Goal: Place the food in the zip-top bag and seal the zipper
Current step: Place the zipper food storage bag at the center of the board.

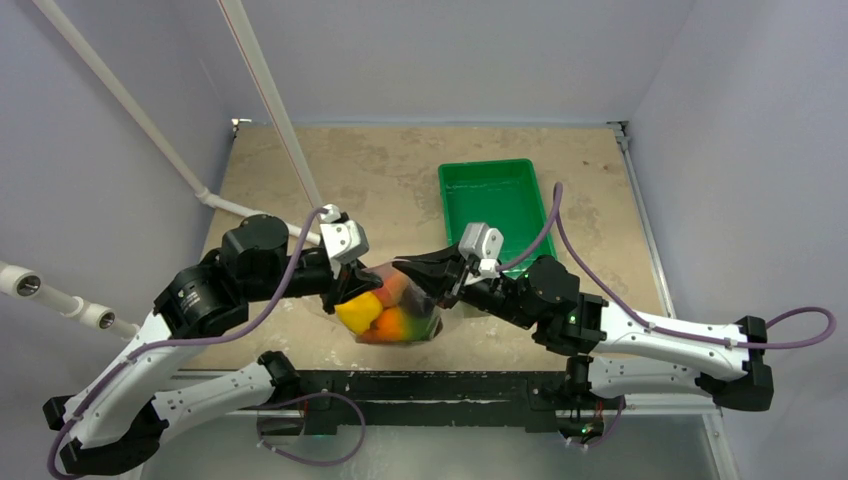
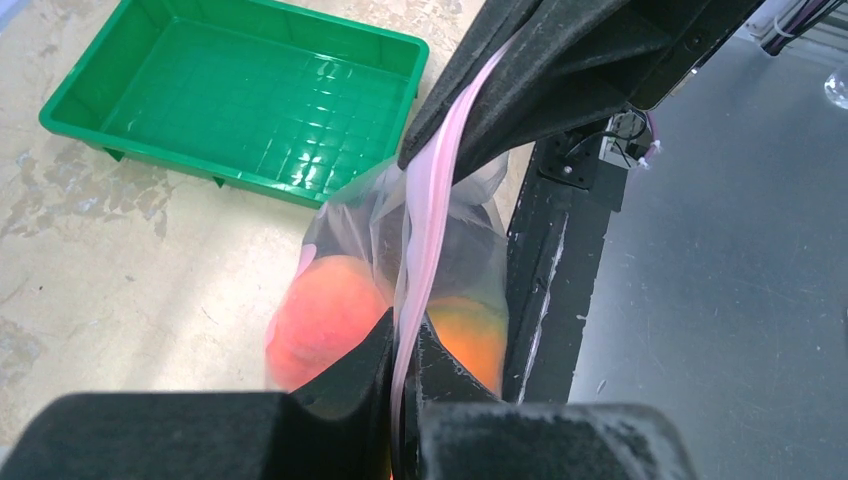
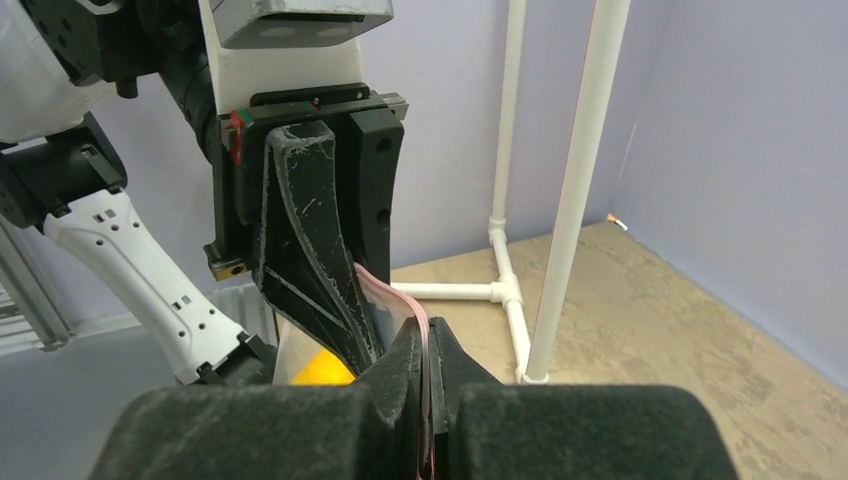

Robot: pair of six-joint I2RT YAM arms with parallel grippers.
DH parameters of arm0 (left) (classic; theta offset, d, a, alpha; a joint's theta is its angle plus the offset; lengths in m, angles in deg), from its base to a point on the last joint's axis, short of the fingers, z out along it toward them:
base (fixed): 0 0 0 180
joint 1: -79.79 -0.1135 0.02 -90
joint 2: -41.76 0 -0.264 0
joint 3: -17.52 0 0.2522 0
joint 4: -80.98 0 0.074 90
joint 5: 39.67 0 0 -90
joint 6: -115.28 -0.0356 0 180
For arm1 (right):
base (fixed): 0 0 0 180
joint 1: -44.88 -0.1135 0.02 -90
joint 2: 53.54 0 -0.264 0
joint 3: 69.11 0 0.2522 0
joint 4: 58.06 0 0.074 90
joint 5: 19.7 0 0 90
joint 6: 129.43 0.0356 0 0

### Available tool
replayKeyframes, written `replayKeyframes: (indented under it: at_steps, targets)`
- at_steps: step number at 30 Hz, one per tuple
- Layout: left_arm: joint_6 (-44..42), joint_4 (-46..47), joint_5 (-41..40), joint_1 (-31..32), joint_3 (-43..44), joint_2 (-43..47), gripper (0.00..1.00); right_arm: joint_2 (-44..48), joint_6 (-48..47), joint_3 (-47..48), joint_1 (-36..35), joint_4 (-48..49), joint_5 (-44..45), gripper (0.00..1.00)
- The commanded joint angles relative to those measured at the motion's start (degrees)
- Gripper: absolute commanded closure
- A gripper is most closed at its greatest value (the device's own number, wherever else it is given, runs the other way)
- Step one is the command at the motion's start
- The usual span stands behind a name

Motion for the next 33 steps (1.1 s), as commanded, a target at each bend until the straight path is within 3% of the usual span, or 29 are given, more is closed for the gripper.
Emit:
replayKeyframes:
  at_steps: [1,6,9,18,26,33]
  targets:
    - [-1.18,2.85,2.12,0.12,-0.66,-1.86,1.00,2.41,1.70,-0.10,-0.08,5.56,1.92,1.00]
    - [-0.89,5.06,-3.39,0.14,-0.79,-3.63,1.00,2.53,4.14,-0.15,-0.08,3.52,4.93,0.97]
    - [-0.92,6.41,-7.36,0.12,-0.52,-4.93,1.00,3.52,5.41,-0.44,-0.08,2.47,6.71,0.80]
    - [-2.01,14.57,-20.31,0.14,-0.23,-9.00,1.00,7.14,10.02,-0.67,-0.08,-1.98,15.78,0.42]
    - [-6.86,22.54,-29.60,0.03,2.70,-17.51,1.00,10.20,13.35,-3.42,-0.01,-2.16,22.97,0.39]
    - [-12.36,29.41,-34.26,-2.05,3.42,-25.05,1.00,13.28,16.58,-6.67,0.00,-1.86,23.04,0.38]
